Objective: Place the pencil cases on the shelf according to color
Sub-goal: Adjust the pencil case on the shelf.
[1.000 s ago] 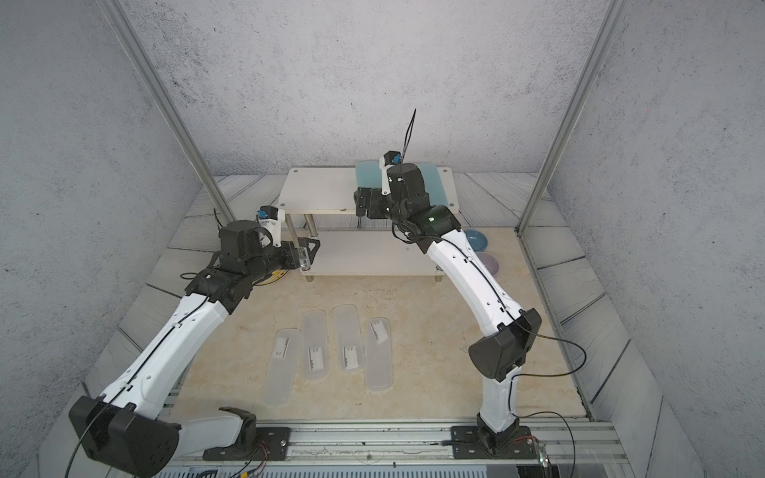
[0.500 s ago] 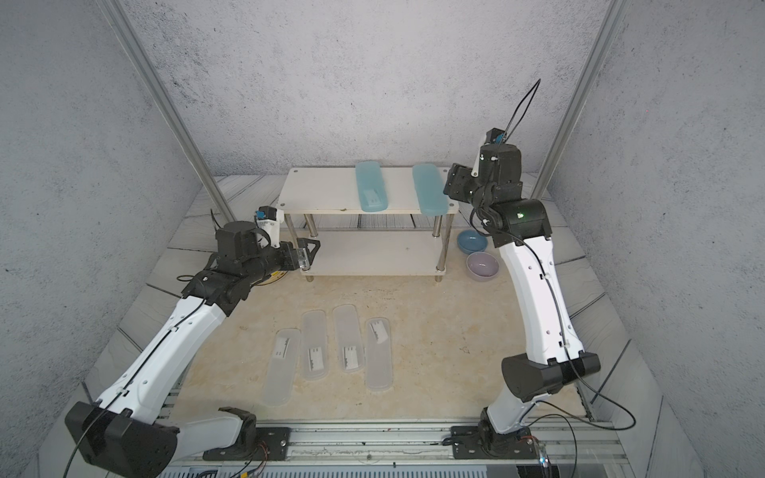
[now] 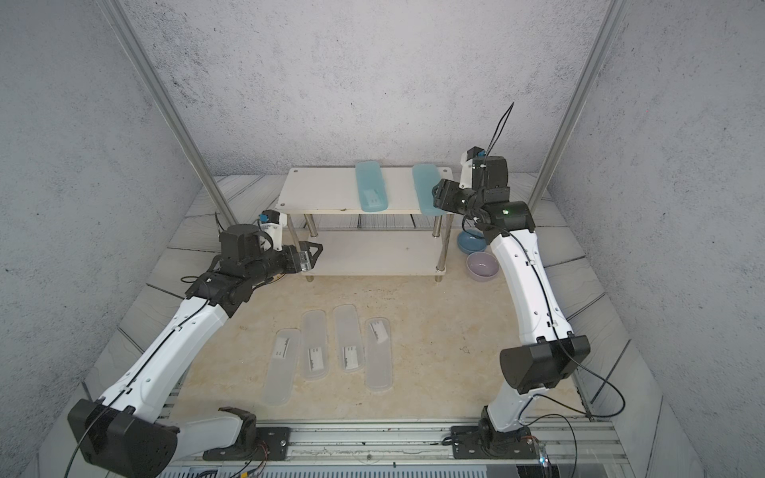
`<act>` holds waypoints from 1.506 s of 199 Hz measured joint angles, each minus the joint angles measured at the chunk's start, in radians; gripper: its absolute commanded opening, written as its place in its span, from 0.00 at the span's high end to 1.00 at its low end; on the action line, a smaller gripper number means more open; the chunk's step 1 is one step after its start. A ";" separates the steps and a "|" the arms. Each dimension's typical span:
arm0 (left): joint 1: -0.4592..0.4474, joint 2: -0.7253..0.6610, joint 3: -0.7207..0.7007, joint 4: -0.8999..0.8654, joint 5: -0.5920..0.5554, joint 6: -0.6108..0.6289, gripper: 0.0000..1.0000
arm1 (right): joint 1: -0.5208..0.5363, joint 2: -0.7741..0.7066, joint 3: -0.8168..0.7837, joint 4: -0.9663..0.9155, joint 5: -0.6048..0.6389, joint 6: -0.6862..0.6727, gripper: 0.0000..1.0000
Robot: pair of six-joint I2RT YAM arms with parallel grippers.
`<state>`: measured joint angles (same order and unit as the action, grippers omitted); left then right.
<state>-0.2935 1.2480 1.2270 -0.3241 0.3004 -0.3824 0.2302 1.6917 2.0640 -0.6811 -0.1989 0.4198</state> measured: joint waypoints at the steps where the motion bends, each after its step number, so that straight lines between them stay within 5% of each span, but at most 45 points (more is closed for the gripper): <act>1: 0.000 0.000 0.000 0.000 0.000 0.000 0.01 | 0.002 0.000 0.000 0.001 -0.002 0.000 0.31; 109: 0.000 -0.006 -0.011 0.010 0.007 -0.002 0.01 | 0.232 0.132 0.019 0.126 -0.086 0.060 0.29; 236: 0.000 -0.030 -0.017 -0.009 0.003 0.009 0.01 | 0.288 0.177 0.029 0.154 -0.083 0.083 0.28; 261: 0.000 -0.030 -0.018 -0.009 0.003 0.009 0.01 | 0.298 0.181 0.035 0.148 -0.079 0.080 0.22; 300: 0.000 -0.030 -0.022 -0.010 -0.001 0.016 0.01 | 0.293 0.190 0.159 0.046 0.023 0.034 0.19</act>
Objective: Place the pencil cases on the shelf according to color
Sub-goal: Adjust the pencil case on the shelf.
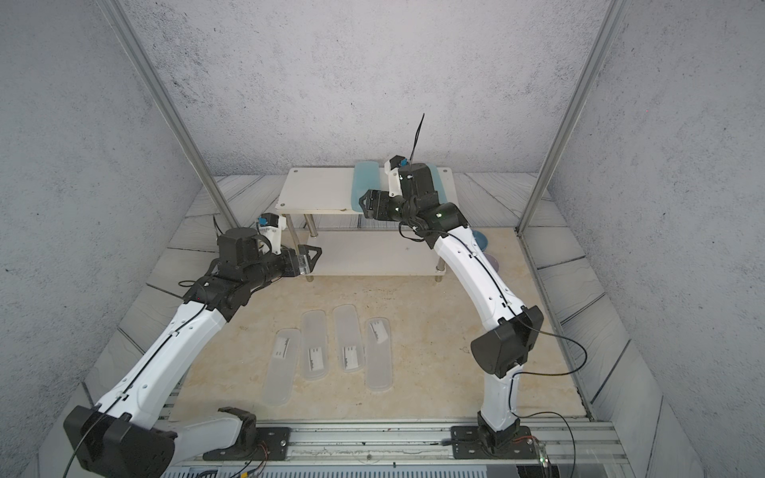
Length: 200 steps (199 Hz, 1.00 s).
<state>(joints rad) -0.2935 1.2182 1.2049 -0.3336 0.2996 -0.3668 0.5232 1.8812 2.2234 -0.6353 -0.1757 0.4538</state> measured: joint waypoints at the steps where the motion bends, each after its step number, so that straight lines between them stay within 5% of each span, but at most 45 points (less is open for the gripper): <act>1: 0.000 0.000 0.000 0.000 0.000 0.000 0.01 | 0.000 0.000 0.003 -0.002 0.004 -0.001 0.19; 69: 0.005 -0.001 -0.006 -0.015 -0.048 0.029 0.01 | -0.108 -0.182 0.029 -0.131 0.269 -0.117 0.19; 111: 0.006 -0.002 -0.027 -0.014 -0.040 0.024 0.01 | -0.294 -0.270 -0.097 -0.146 0.231 -0.098 0.22; 200: 0.006 -0.002 -0.033 -0.014 -0.033 0.014 0.01 | -0.300 -0.217 -0.237 -0.062 0.013 -0.066 0.23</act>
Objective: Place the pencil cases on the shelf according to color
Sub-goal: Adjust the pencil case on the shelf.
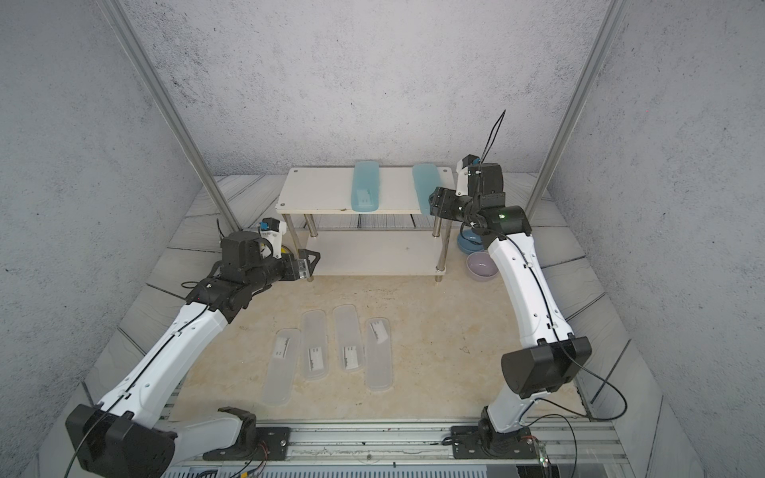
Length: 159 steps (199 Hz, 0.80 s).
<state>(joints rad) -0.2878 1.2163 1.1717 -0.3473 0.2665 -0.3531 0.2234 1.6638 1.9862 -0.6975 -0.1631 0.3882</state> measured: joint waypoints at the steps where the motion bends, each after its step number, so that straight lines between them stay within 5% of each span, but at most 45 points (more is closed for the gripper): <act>1: 0.000 0.000 0.000 0.000 0.000 0.000 0.01 | 0.000 0.000 0.000 0.001 -0.001 0.000 0.22; 125: 0.000 0.000 0.000 0.000 0.003 -0.010 0.01 | 0.000 0.032 -0.024 0.106 -0.076 0.051 0.22; 159: 0.000 -0.012 0.000 -0.002 -0.001 -0.005 0.01 | 0.000 0.034 0.005 0.079 -0.077 0.054 0.12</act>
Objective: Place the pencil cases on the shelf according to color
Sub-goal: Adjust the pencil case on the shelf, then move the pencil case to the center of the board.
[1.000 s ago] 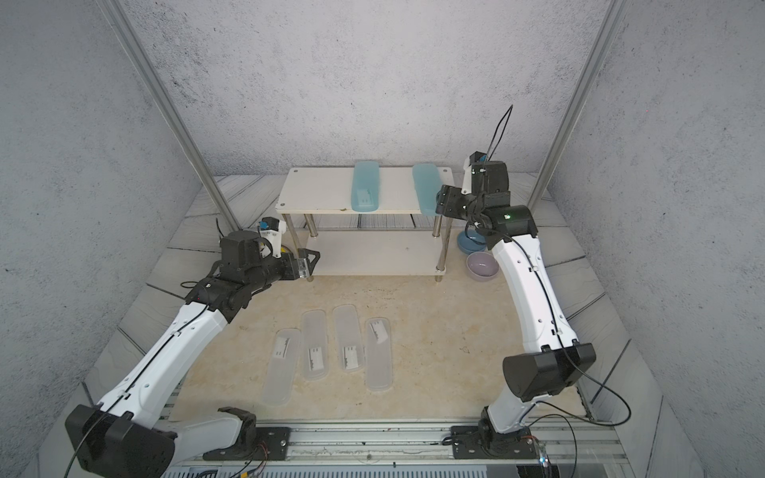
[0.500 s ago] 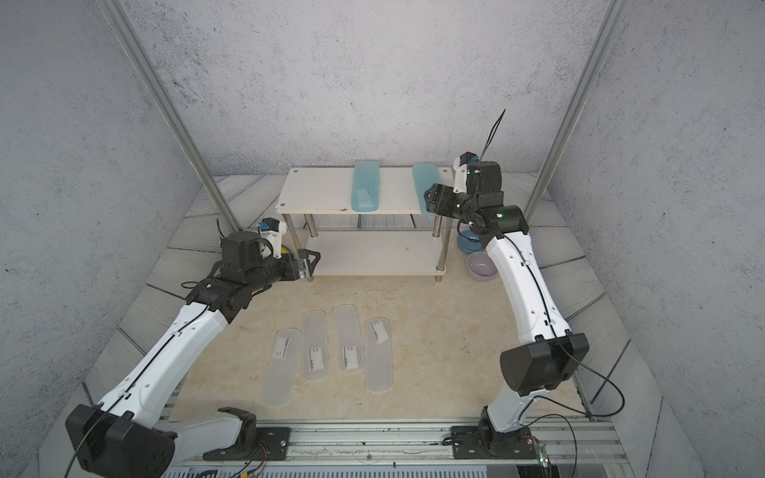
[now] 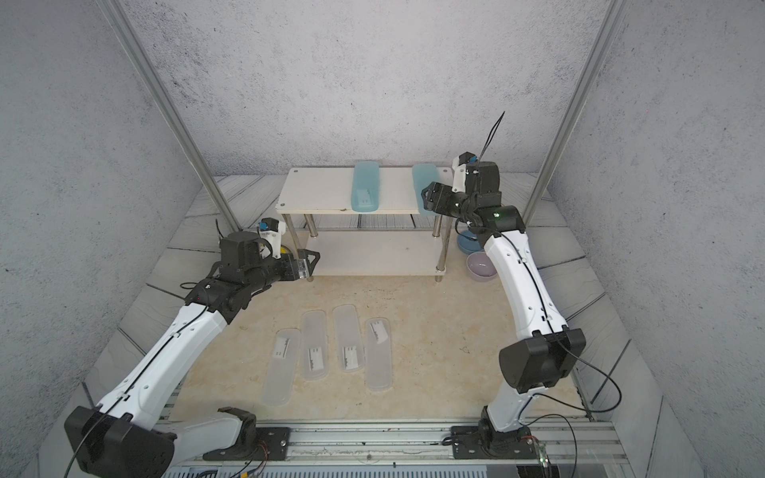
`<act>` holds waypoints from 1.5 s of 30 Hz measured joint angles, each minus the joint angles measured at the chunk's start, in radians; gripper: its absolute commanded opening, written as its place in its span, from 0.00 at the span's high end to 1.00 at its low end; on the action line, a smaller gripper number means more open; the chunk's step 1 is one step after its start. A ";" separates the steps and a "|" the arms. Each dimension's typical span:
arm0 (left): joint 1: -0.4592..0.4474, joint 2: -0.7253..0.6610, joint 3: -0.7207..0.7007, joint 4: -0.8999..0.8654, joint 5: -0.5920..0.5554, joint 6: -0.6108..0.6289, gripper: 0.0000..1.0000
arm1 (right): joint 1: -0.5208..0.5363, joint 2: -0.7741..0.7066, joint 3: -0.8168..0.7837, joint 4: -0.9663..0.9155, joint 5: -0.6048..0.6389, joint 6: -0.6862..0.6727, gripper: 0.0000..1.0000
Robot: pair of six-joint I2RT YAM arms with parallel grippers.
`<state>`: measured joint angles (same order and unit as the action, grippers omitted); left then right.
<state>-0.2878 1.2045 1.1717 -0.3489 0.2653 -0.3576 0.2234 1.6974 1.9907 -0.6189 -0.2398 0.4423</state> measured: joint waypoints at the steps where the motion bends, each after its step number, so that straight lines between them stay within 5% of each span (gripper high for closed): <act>1: 0.000 -0.004 0.000 -0.002 -0.005 0.003 0.01 | 0.000 0.000 0.020 -0.019 0.006 0.000 0.11; 7: 0.001 -0.056 -0.032 -0.011 -0.053 0.010 0.01 | 0.001 -0.066 0.066 -0.089 0.068 -0.002 0.10; 15: 0.001 -0.120 -0.139 -0.022 -0.078 -0.015 0.01 | 0.059 -0.411 -0.285 -0.096 0.176 0.025 0.09; 25: 0.003 -0.219 -0.386 -0.007 -0.066 -0.141 0.01 | 0.406 -0.654 -0.798 -0.137 0.339 0.187 0.10; 33: 0.003 -0.272 -0.413 -0.031 -0.111 -0.175 0.01 | 0.625 -0.574 -1.119 -0.135 0.307 0.399 0.07; 45: 0.040 -0.240 -0.418 -0.067 -0.192 -0.169 0.01 | 0.787 -0.111 -1.001 -0.012 0.181 0.407 0.02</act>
<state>-0.2474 0.9649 0.7540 -0.4156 0.0734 -0.5262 1.0103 1.5860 0.9894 -0.6312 -0.0589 0.8497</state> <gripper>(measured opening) 0.985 0.981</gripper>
